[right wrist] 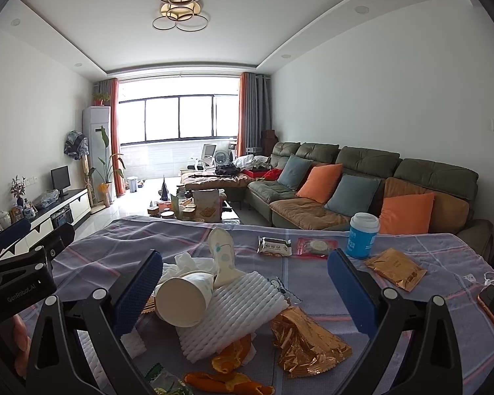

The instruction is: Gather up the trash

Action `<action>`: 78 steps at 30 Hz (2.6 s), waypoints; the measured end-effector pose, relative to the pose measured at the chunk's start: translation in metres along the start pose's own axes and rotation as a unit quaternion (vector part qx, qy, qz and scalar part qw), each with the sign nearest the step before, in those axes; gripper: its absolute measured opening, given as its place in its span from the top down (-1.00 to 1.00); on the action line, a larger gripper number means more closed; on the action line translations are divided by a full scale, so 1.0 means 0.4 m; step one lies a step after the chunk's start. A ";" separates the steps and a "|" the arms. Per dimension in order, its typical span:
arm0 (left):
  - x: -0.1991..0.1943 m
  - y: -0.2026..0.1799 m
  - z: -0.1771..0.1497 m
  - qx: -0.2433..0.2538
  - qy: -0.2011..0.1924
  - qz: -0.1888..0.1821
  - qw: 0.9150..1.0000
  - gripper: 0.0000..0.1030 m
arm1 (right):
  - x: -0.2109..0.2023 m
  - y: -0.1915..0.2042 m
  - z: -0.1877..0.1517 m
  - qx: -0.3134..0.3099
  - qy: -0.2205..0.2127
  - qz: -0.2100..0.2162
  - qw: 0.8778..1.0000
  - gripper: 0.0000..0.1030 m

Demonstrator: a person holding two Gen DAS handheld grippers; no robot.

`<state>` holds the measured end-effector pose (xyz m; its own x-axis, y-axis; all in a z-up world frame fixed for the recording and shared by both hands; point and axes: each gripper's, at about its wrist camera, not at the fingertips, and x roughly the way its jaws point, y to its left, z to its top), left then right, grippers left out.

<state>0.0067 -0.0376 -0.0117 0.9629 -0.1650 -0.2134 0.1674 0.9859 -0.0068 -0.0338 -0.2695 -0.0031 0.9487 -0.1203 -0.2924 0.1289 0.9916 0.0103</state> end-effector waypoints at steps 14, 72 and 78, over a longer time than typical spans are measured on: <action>0.016 0.003 -0.019 -0.001 0.011 -0.003 1.000 -0.94 | 0.022 0.005 -0.008 0.003 0.010 0.010 1.000 -0.93; 0.045 -0.007 -0.074 0.032 0.108 -0.093 0.989 -0.94 | 0.113 0.028 -0.031 0.014 0.105 0.108 0.989 -0.76; 0.044 0.001 -0.068 0.034 0.089 -0.057 0.994 -0.94 | 0.105 0.019 -0.028 0.017 0.098 0.101 0.990 -0.81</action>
<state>0.0178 -0.0394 -0.0422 0.8853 -0.2613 -0.3848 0.2923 0.9561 0.0232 0.0037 -0.2663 -0.0258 0.8824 0.0957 -0.4607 -0.0454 0.9919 0.1190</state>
